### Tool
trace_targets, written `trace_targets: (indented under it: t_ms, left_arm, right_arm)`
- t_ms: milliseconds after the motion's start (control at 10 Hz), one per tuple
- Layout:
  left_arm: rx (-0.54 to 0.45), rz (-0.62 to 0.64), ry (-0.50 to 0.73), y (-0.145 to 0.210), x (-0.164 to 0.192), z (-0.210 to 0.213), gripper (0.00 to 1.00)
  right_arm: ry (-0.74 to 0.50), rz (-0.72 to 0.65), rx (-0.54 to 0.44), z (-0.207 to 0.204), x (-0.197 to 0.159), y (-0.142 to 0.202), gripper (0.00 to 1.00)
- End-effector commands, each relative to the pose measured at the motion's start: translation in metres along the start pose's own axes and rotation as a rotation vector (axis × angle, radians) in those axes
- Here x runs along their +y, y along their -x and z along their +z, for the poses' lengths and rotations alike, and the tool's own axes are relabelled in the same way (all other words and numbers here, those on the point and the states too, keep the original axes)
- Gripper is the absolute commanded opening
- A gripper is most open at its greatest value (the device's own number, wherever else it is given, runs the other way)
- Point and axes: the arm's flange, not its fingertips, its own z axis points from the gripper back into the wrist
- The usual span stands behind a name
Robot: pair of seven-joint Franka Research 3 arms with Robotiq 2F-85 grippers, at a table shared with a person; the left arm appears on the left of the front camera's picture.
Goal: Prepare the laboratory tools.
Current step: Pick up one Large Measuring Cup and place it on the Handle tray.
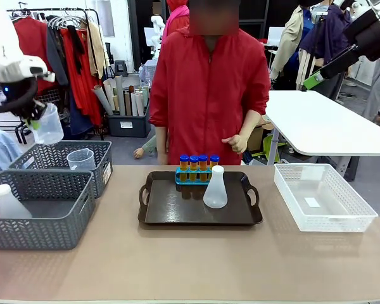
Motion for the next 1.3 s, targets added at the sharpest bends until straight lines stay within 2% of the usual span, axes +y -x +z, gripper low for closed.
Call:
trace_targets:
  t_ms: [0, 400, 500, 700, 800, 1200]
  left_arm:
    - [-0.05, -0.151, -0.016, 0.011, -0.014, 0.045, 0.0]
    - [-0.022, -0.285, -0.018, 0.022, -0.033, 0.123, 0.0]
    - [0.016, -0.316, -0.003, 0.026, -0.036, 0.131, 0.0]
    - [0.044, -0.271, 0.014, 0.028, -0.031, 0.128, 0.0]
    - [0.004, -0.282, 0.009, 0.03, -0.041, 0.132, 0.0]
    - [0.004, -0.282, 0.009, 0.03, -0.041, 0.132, 0.0]
  right_arm:
    - [-0.005, 0.007, -0.007, 0.001, 0.0, 0.0, 1.0]
    - [-0.005, 0.007, -0.007, 0.001, 0.0, 0.0, 1.0]
    - [-0.005, 0.007, -0.007, 0.001, 0.0, 0.0, 1.0]
    - [-0.005, 0.007, -0.007, 0.001, 0.0, 0.0, 1.0]
    - [-0.005, 0.007, -0.007, 0.001, 0.0, 0.0, 1.0]
    - [-0.005, 0.007, -0.007, 0.001, 0.0, 0.0, 1.0]
